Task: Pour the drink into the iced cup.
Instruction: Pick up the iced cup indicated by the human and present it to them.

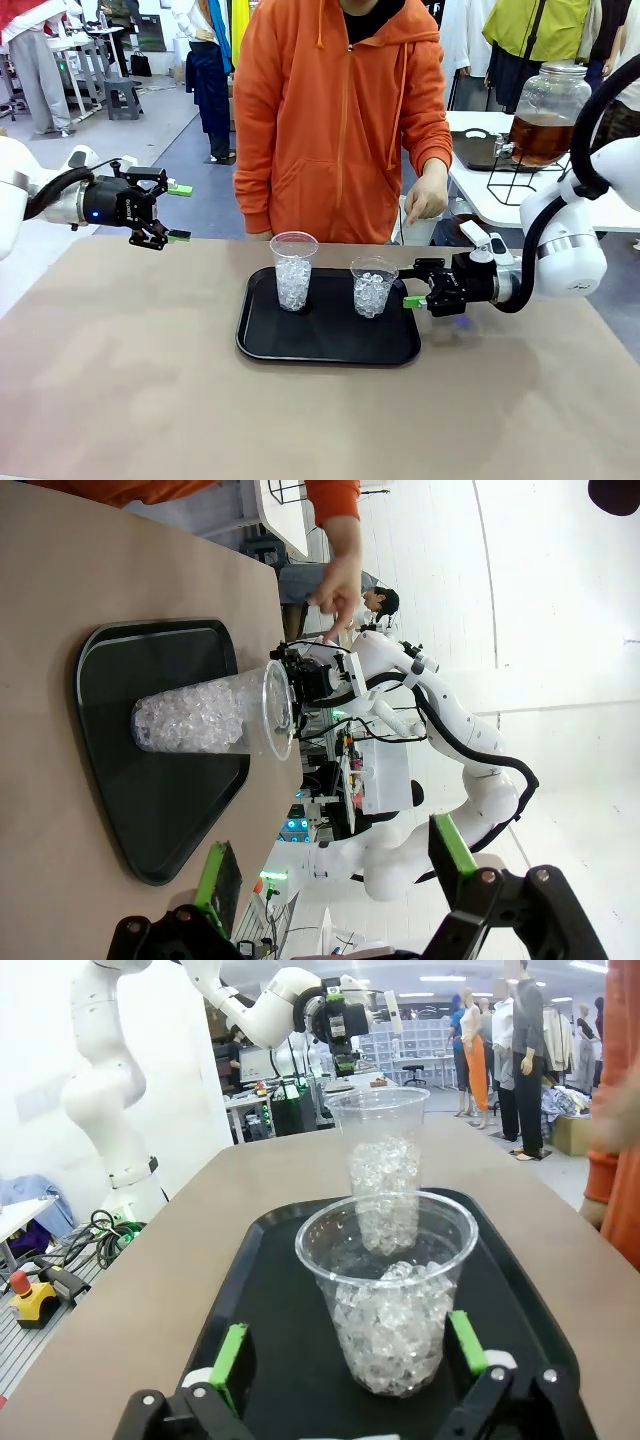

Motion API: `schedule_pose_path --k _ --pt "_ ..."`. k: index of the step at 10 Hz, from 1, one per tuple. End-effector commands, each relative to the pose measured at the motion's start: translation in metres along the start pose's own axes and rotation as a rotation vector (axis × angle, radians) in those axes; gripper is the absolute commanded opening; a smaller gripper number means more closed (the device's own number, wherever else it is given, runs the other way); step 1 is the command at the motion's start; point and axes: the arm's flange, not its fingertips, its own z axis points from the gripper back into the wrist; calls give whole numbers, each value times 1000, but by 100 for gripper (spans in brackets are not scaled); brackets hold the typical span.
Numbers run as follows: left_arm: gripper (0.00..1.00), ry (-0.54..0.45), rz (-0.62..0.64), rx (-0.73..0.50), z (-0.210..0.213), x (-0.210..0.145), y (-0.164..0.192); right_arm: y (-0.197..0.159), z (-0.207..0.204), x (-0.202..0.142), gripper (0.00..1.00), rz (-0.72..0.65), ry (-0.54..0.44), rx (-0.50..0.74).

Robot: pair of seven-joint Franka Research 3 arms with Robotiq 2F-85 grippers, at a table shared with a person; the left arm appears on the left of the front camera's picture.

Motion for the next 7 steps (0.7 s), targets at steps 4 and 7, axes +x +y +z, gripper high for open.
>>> schedule_pose_path --k 4,7 --pt "100 2 7 7 1 -1 -2 -15 -23 -6 100 31 -32 -27" --pt "100 2 7 7 1 -1 -2 -16 -34 -9 100 19 -26 13"
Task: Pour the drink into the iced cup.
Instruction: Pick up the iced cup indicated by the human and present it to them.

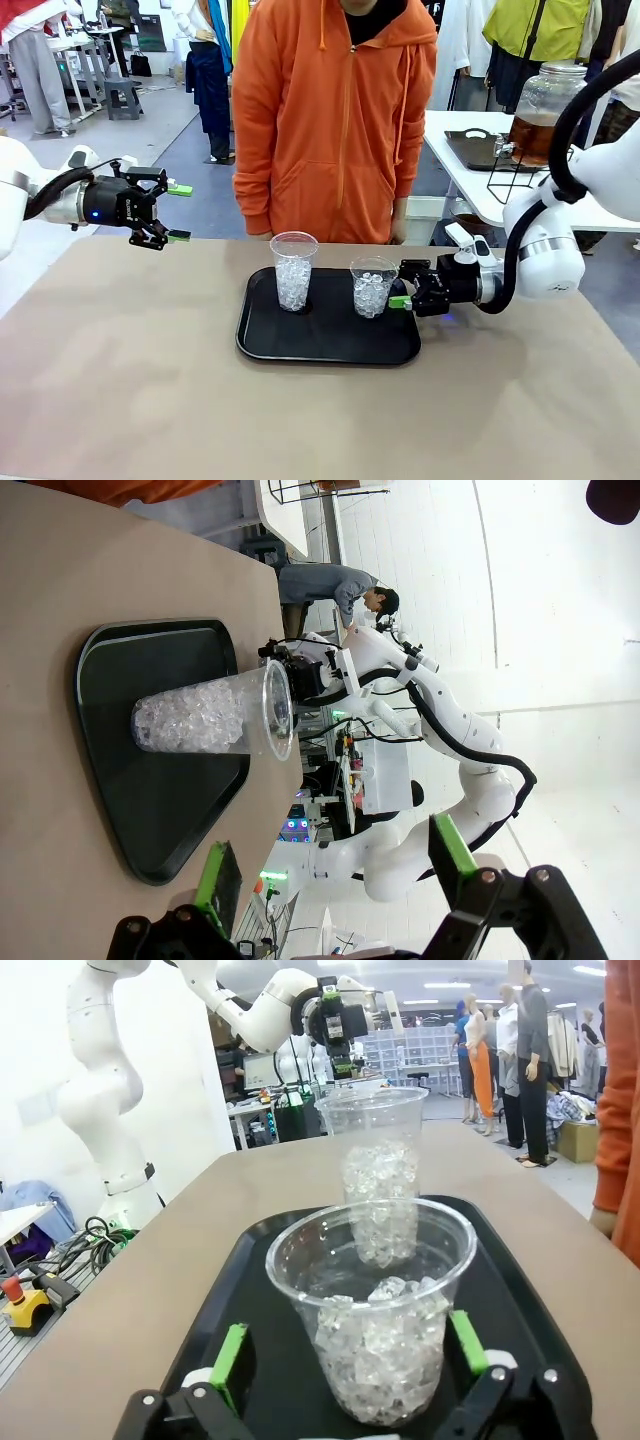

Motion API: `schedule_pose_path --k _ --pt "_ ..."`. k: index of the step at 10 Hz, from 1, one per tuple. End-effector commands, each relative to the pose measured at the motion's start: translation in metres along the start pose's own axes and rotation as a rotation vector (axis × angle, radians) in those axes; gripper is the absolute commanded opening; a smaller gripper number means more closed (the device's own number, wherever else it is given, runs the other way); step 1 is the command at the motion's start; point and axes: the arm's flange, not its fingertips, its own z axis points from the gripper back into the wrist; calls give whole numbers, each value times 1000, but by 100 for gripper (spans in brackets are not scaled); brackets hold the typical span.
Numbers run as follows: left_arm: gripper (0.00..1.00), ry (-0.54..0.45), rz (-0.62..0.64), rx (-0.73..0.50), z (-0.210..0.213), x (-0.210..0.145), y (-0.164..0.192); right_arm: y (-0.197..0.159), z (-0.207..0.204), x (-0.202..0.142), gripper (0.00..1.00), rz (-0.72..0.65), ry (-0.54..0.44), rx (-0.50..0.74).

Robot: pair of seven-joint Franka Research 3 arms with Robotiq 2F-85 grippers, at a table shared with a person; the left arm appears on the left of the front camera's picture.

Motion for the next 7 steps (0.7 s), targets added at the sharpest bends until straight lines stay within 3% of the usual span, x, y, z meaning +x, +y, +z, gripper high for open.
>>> schedule_pose_path --k 1,4,7 --pt "100 2 7 7 1 -1 -2 -5 -11 -1 100 26 -2 -4" --pt "100 2 7 7 1 -1 -2 -8 -21 -5 100 28 5 -14" --pt "100 2 7 7 1 -1 -2 -14 -29 -8 100 -6 -6 -126"
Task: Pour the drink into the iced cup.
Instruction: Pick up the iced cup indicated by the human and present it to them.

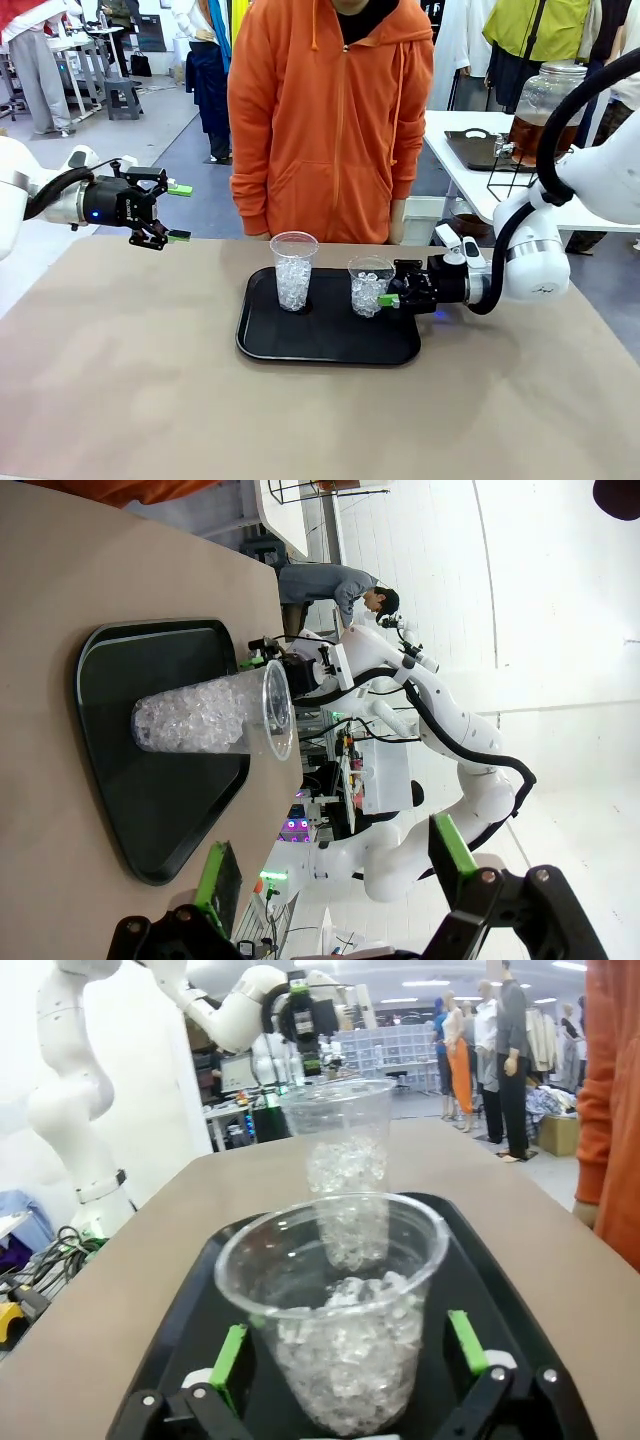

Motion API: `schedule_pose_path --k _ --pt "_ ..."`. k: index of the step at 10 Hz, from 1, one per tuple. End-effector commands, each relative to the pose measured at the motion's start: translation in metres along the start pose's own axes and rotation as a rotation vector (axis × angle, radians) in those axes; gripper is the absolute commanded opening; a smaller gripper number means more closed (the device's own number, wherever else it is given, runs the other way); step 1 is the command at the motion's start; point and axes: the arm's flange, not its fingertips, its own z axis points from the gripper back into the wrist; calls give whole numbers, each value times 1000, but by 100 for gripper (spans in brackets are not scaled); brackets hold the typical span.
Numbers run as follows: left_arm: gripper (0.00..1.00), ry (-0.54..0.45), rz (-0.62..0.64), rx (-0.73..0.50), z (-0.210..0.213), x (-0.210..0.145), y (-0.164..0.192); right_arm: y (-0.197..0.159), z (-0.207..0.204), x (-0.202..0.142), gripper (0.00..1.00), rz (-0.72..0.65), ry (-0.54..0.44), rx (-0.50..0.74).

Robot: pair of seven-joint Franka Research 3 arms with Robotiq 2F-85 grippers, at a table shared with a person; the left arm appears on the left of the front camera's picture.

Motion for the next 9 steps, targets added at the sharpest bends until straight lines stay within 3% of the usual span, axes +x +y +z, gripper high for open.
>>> schedule_pose_path --k 1,9 --pt "100 2 7 7 1 -1 -2 -4 -16 -3 100 -2 -16 -54" --pt "100 2 7 7 1 -1 -2 -3 -33 -4 100 -29 -9 18"
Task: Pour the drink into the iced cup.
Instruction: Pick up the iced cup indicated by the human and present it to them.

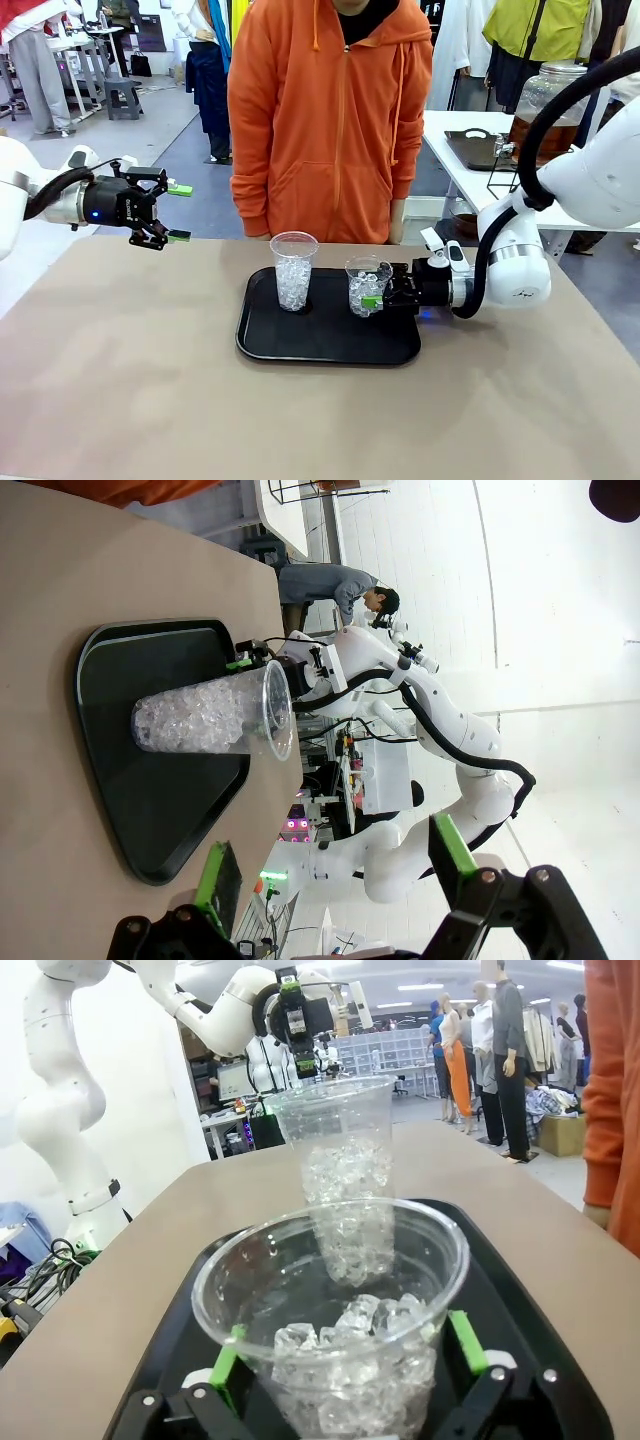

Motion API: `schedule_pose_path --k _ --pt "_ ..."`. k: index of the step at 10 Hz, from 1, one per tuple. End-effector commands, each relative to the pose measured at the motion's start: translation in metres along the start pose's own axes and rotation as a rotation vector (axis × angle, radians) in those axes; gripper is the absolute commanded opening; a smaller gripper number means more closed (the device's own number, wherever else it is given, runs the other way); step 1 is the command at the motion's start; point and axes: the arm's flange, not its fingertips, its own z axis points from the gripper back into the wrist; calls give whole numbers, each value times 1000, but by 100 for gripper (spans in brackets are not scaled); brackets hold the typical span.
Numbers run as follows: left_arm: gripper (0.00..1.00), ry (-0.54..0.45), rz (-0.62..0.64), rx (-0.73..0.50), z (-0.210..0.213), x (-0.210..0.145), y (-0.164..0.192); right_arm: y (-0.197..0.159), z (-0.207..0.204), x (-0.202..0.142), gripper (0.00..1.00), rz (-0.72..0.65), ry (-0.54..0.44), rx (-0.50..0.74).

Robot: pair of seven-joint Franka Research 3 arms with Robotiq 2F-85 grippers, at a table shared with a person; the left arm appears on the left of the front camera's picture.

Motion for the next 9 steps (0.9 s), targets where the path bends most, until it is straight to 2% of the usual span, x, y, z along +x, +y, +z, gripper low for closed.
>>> schedule_pose_path --k 1,6,9 --pt "100 2 7 7 1 -1 -2 -4 -4 2 83 0 7 11" --pt "100 2 7 7 1 -1 -2 -1 0 5 83 -24 -14 26" --pt "100 2 7 7 1 -1 -2 -4 6 34 83 0 -64 60"
